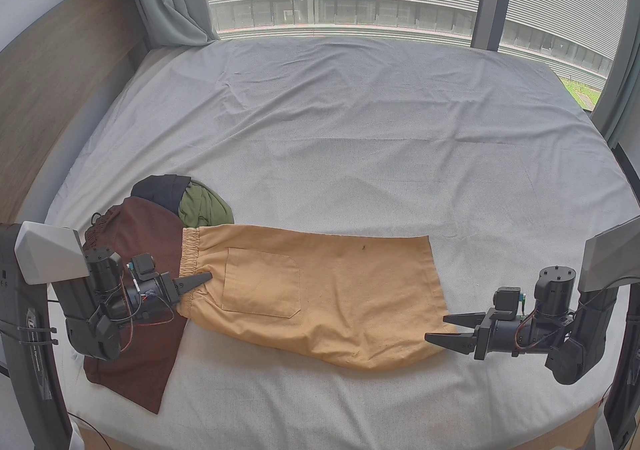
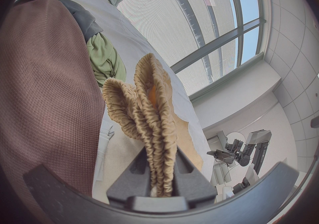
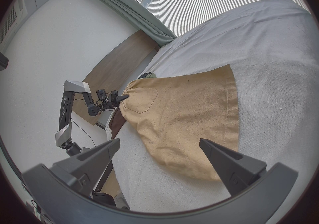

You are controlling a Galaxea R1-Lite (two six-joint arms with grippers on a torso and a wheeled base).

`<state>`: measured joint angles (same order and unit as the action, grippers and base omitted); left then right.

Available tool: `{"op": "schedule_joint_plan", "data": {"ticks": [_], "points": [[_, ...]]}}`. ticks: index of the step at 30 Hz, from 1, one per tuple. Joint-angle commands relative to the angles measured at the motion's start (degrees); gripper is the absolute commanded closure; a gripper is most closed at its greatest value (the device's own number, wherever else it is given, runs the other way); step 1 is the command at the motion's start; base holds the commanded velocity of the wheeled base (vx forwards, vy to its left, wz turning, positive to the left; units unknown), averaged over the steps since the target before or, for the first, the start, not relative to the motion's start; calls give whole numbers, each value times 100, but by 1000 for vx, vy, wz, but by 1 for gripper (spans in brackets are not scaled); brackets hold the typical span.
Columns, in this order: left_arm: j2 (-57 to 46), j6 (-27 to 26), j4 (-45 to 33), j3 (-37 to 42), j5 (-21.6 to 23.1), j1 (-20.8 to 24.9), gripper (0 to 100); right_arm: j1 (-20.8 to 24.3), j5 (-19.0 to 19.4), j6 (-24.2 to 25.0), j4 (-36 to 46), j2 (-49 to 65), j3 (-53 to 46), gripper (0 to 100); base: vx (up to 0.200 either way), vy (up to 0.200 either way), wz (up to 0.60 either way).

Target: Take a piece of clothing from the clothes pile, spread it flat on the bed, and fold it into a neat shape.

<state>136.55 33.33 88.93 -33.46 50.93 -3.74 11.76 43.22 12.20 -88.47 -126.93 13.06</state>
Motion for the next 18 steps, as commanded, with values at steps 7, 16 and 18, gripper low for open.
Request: {"op": "schedule_joint_plan", "data": {"ticks": [7, 16, 18], "points": [[-23, -19, 1, 6, 171, -188, 100, 1, 3, 1, -4, -7, -5, 0, 0, 0, 0], [-137, -19, 1, 33, 198, -136, 100, 10, 3, 1, -4, 1, -14, 0, 0, 0, 0], [-295, 7, -7, 112, 198, -65, 100, 19, 3, -7, -4, 10, -22, 0, 0, 0, 0]]}}
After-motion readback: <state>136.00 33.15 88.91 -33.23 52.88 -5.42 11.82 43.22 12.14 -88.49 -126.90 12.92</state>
